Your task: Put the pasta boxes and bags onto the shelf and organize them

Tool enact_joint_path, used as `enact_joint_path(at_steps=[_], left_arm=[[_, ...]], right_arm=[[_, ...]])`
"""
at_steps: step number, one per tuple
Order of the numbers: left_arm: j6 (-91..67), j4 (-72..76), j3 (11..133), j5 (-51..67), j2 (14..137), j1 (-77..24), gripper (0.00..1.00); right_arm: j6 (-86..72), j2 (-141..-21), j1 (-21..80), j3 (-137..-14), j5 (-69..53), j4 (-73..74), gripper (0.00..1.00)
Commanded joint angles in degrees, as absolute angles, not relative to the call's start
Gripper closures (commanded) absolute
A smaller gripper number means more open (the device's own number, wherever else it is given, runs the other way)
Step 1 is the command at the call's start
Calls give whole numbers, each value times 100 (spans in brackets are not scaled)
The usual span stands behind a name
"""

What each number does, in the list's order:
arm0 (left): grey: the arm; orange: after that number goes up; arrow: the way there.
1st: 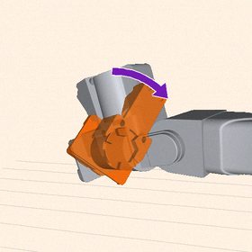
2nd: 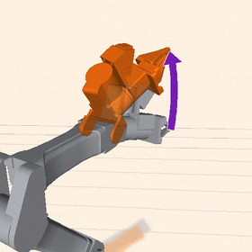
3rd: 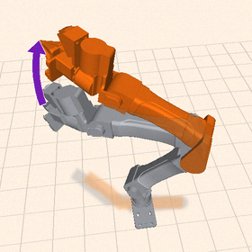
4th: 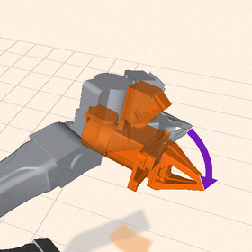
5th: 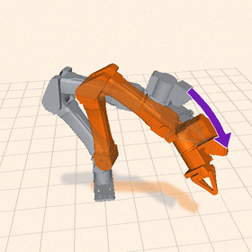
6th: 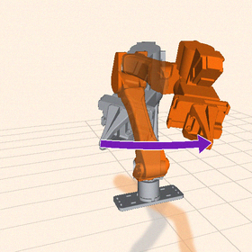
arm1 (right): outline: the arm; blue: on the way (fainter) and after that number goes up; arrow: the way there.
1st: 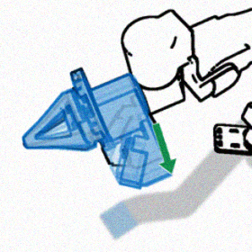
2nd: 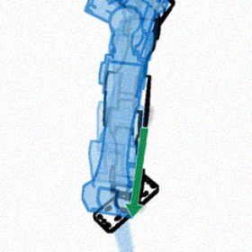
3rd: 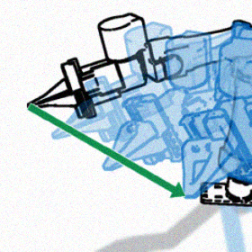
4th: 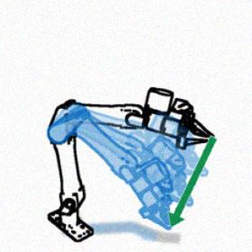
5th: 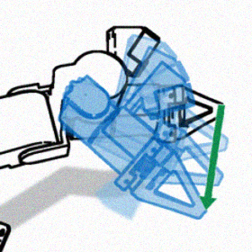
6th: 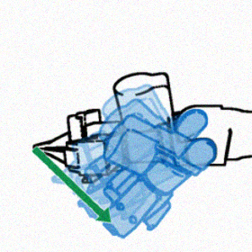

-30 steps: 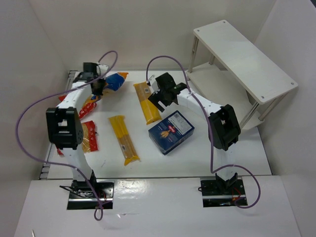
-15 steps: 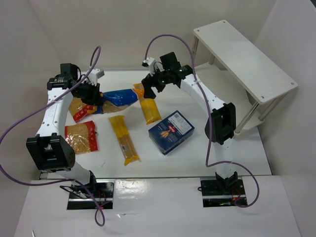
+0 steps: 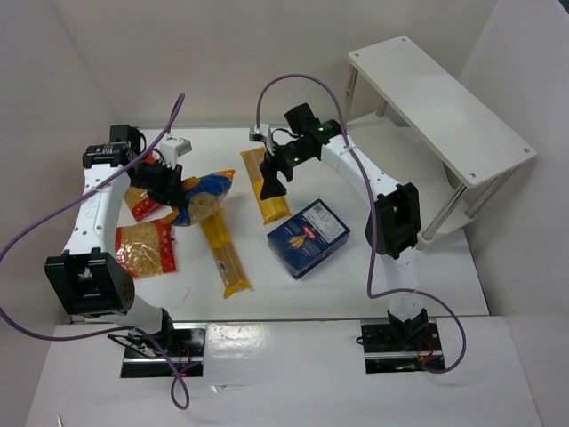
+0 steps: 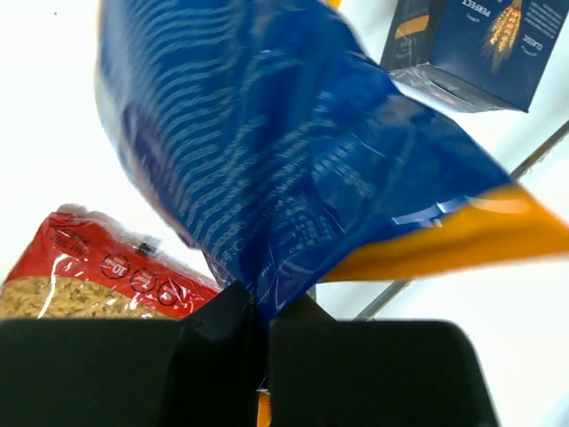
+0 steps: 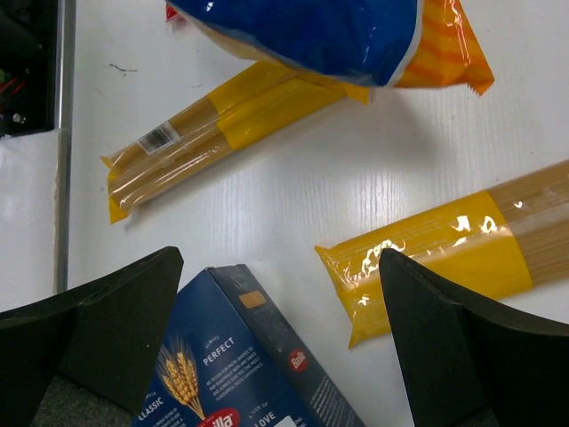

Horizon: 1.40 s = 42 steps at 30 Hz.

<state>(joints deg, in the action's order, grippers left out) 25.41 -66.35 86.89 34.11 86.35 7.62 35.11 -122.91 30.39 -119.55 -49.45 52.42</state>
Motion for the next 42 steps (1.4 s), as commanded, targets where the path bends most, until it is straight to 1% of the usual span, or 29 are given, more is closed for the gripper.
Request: enact_joint_path(at_steps=[1,5,12,19,24,30,36,42], left_arm=[[2769,-6565,8895,4201,8332,791,100],[2821,-6636,8895,4263,8385,686,100],[2883,-6881,9000,4543,8385,624,100],[3225,-7338,9008,4833,8499,624,100],[3165,-7418,9070,4825,8569,502,100],[3164,-7418,9070,4825,8569,501,100],[3164,-7418,9018,4720,8517,501,100],[3111,-7418,8965,4667,8350,501,100]], right_arm=[[4052,-11900,3155,-11953,-5090,5309,0],[3982,-11953,3208,-12093,-4870,5081,0],[3981,-12594,3436,-13147,-4922,5132,0],[4288,-13692,3727,-14535,-5597,5668,0],[4798,-14106,3727,-15142,-6037,6326,0],[5536,-14580,3779,-16197,-6521,7346,0],[5713,-14747,3902,-16260,-6979,7444,0],[5555,-15336,4007,-17041,-7154,7444,0]])
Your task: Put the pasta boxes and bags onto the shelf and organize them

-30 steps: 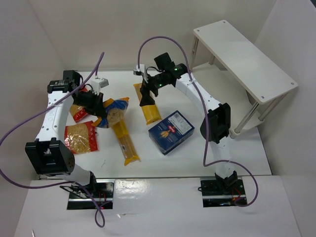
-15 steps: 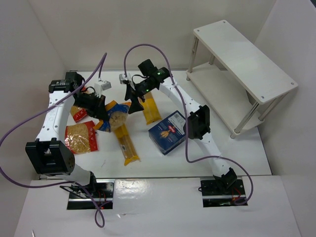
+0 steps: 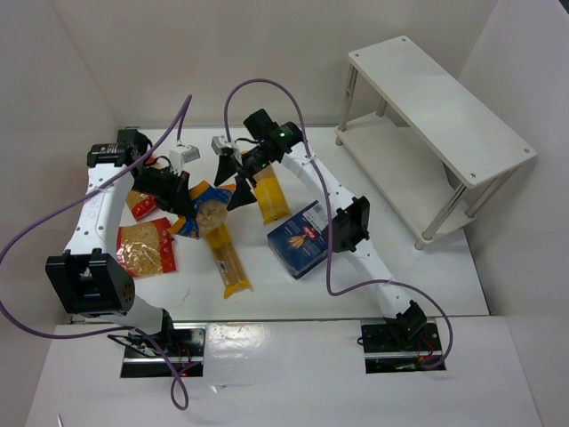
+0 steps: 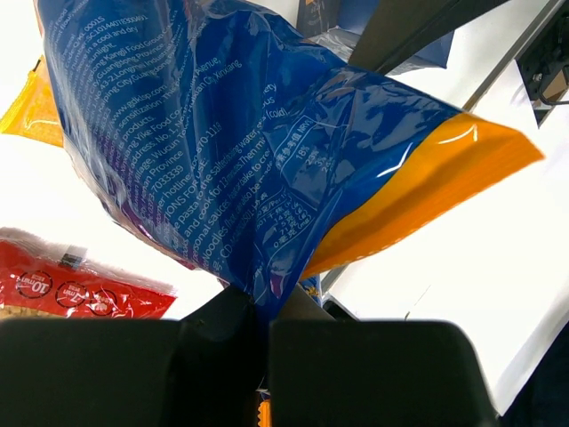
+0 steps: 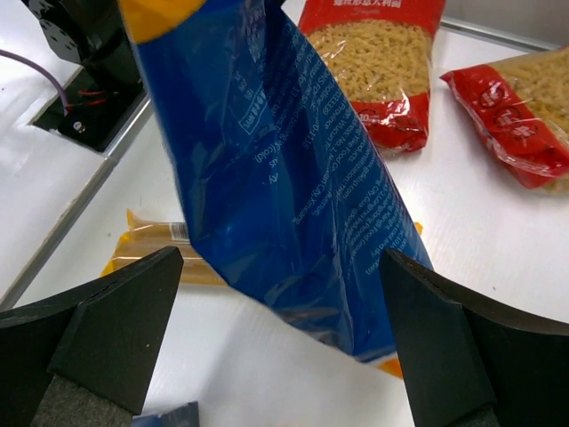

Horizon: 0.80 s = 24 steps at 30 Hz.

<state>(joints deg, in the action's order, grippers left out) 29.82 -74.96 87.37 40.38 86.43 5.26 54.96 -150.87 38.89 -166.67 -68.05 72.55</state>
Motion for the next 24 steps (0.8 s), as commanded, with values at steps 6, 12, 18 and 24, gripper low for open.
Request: enact_joint_path(at_steps=[6,12,18,24], left_arm=[[3111,-7418,8851,4667,8245,501,100],[3059,-7418,8851,4614,8191,501,100],[3059,-7418,8851,4614,8191,501,100],[3059,-7418,8790,4614,8078,501,100]], right_arm=[[5441,-15784,4122,-17542,-7207,7444,0],[5388,-16197,4289,-17832,-7321,7444,0],[5396,-16461,4482,-17974,-7567,7444,0],[5396,-16594,4658,-17974,-7699,7444,97]])
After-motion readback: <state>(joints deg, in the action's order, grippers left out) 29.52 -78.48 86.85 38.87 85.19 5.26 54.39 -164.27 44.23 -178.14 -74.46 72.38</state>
